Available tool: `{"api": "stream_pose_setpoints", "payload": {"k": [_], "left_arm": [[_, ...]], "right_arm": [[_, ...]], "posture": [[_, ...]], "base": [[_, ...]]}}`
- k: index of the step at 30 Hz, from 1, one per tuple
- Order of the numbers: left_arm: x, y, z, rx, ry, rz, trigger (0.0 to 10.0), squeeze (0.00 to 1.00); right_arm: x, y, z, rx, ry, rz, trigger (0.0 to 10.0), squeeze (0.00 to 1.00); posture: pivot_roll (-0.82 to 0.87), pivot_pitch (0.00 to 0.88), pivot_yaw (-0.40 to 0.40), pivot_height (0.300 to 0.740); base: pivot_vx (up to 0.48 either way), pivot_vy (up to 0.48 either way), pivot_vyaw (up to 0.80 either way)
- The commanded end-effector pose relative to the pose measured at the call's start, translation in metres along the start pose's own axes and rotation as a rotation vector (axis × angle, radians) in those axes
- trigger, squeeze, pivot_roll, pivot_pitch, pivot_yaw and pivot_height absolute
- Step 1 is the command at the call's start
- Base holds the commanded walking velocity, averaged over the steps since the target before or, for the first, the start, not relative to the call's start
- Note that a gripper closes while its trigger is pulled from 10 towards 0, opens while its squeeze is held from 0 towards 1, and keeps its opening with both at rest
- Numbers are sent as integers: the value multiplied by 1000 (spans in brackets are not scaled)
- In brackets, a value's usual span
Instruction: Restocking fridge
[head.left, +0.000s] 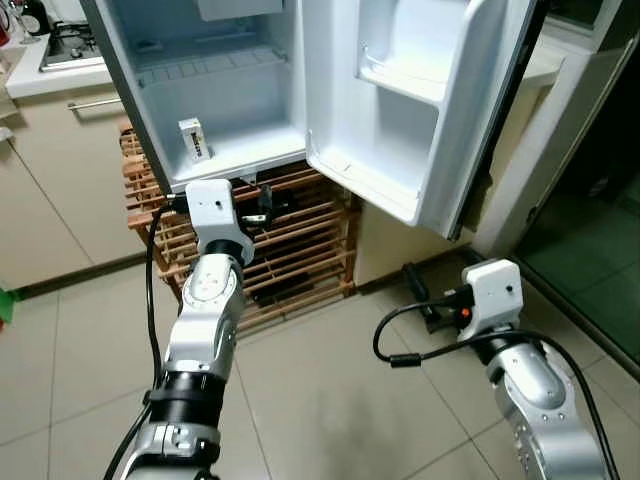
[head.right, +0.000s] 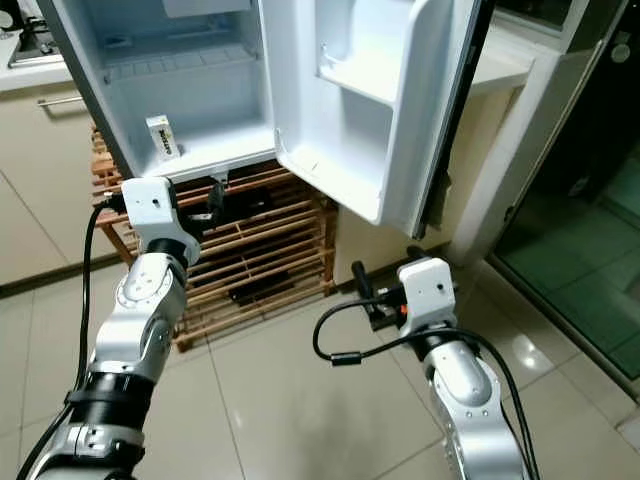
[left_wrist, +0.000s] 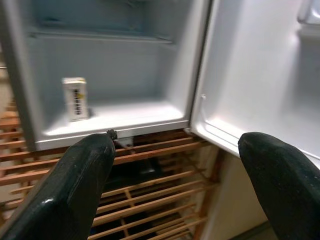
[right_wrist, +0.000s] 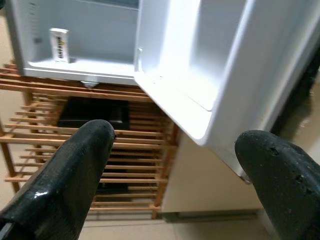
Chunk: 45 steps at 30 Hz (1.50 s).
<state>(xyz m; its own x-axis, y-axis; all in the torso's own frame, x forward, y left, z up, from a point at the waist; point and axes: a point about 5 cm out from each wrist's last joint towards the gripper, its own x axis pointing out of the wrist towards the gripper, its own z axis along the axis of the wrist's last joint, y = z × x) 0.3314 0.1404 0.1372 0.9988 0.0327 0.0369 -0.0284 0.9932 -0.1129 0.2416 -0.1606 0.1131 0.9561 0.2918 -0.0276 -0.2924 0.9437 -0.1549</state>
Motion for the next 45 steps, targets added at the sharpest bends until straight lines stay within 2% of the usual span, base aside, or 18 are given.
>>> {"api": "stream_pose_setpoints", "payload": {"k": [1, 7, 15, 16, 19, 25, 29, 37, 45], "left_arm": [[1, -2, 5, -6, -24, -11, 10000, 0], [2, -4, 4, -13, -20, -13, 10000, 0], [3, -2, 1, -18, 0, 1, 10000, 0], [3, -2, 2, 8, -8, -3, 10000, 0], [3, -1, 3, 17, -11, -3, 10000, 0], [4, 1, 2, 22, -5, 6, 10000, 0], [4, 2, 1, 26, 0, 9, 10000, 0], [6, 2, -4, 12, 41, 34, 10000, 0], [7, 1, -5, 55, 42, 30, 10000, 0]], "right_arm": [[2, 0, 2, 3, 1, 4, 10000, 47], [3, -3, 3, -6, -5, 4, 10000, 47], [5, -6, 1, 33, -1, -33, 10000, 43], [7, -7, 1, 38, -2, -38, 10000, 43], [9, -8, 1, 45, -4, -46, 10000, 55], [12, -9, 1, 53, -4, -59, 10000, 63], [12, -8, -1, 42, 3, -59, 10000, 63], [3, 0, -8, 13, 30, -2, 10000, 43], [-2, 0, -9, 12, 32, 3, 10000, 47]], "posture": [[-207, 0, 35, 740], [-211, 0, 32, 740], [-206, 0, 32, 740], [-204, 0, 34, 740], [-201, 0, 35, 740], [-196, 0, 39, 740], [-196, 0, 41, 740], [-196, 0, 39, 740], [-207, 0, 49, 740]], "base": [[469, 0, 0], [458, 0, 0], [0, 0, 0], [0, 0, 0], [0, 0, 0], [0, 0, 720], [0, -472, 647], [0, -116, 0], [0, 0, 0]]}}
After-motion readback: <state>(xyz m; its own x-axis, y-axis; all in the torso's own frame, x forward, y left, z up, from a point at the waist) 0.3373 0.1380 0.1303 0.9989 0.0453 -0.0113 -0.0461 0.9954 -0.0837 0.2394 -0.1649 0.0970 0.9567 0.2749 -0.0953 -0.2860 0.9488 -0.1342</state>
